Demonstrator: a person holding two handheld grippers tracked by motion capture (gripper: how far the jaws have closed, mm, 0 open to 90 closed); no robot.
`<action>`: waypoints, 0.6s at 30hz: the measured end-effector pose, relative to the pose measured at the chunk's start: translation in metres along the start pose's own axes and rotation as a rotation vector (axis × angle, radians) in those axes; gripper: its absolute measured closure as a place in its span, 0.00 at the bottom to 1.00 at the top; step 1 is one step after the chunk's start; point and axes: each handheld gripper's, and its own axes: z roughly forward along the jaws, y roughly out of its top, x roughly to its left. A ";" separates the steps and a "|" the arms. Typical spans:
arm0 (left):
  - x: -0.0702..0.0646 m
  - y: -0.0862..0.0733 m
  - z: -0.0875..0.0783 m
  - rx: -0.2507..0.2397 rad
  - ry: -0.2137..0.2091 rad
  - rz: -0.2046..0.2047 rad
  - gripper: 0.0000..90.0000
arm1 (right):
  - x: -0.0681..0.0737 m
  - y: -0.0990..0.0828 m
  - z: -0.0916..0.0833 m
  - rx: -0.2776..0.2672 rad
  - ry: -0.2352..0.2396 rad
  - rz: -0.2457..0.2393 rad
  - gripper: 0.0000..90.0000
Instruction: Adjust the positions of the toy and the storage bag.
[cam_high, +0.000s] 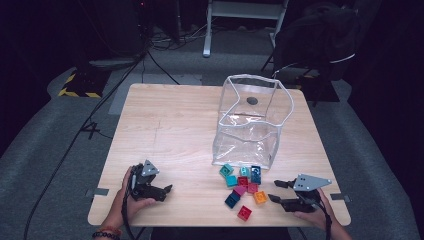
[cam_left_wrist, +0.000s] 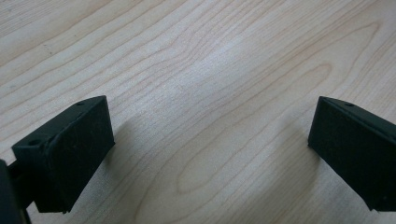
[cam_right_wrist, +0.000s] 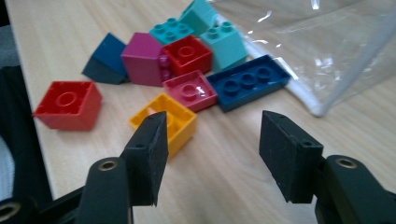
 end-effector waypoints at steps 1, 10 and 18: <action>0.000 0.000 0.000 0.001 0.000 -0.001 0.01 | 0.002 0.000 0.001 0.001 0.007 0.000 0.47; 0.000 0.000 0.000 0.001 -0.001 -0.001 0.01 | 0.014 -0.001 0.016 0.013 0.055 -0.027 0.46; 0.000 0.000 0.000 0.002 -0.001 -0.001 0.01 | 0.017 0.000 0.031 0.033 0.049 -0.028 0.43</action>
